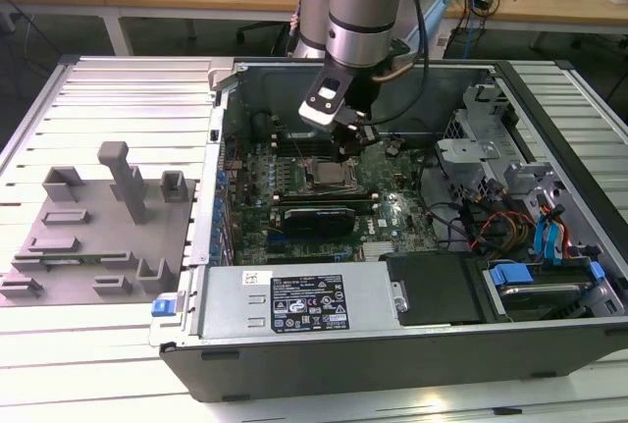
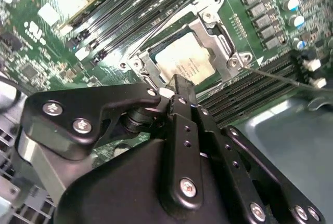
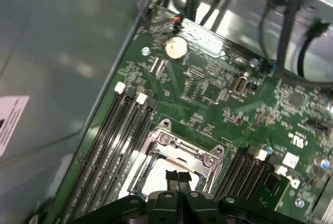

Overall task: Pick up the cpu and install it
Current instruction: 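Close the cpu cover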

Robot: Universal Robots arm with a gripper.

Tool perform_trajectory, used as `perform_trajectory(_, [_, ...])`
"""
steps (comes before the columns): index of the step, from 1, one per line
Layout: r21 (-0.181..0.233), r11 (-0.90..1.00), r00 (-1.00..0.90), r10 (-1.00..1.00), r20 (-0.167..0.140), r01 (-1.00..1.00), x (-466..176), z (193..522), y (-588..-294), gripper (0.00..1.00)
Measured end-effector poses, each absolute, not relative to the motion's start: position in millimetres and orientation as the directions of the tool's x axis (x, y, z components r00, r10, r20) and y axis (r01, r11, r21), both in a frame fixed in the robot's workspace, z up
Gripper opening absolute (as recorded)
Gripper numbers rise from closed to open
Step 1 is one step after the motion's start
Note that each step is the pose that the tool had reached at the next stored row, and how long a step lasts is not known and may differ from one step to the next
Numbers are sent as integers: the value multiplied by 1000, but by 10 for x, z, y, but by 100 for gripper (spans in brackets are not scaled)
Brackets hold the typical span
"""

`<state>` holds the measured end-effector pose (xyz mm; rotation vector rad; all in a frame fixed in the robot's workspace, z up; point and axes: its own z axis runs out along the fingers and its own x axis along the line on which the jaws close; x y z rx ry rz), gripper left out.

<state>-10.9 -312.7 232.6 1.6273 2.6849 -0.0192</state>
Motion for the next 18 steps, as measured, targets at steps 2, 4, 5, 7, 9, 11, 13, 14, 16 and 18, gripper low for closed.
perform_trajectory(2, [-9, 534, -534, 845, -8, 845, -109, 2325, -3127, 11])
perform_trajectory(4, [-9, 569, -569, 822, -8, 822, -109, 2324, -3127, 11])
perform_trajectory(5, [-9, 590, -590, 807, -8, 807, -109, 2324, -3127, 11])
perform_trajectory(7, [-9, 635, -635, 772, -8, 772, -109, 2323, -3127, 11])
perform_trajectory(9, [-9, 680, -680, 733, -8, 733, -109, 2322, -3127, 11])
perform_trajectory(11, [-9, 708, -708, 706, -8, 706, -109, 2321, -3127, 11])
perform_trajectory(13, [-9, 739, -739, 673, -8, 673, -109, 2320, -3127, 11])
perform_trajectory(14, [-9, 751, -751, 660, -8, 660, -109, 2320, -3127, 11])
perform_trajectory(16, [-9, 799, -799, 601, -8, 601, -109, 2318, -3127, 11])
perform_trajectory(18, [-9, 836, -836, 549, -8, 549, -109, 2317, -3127, 11])
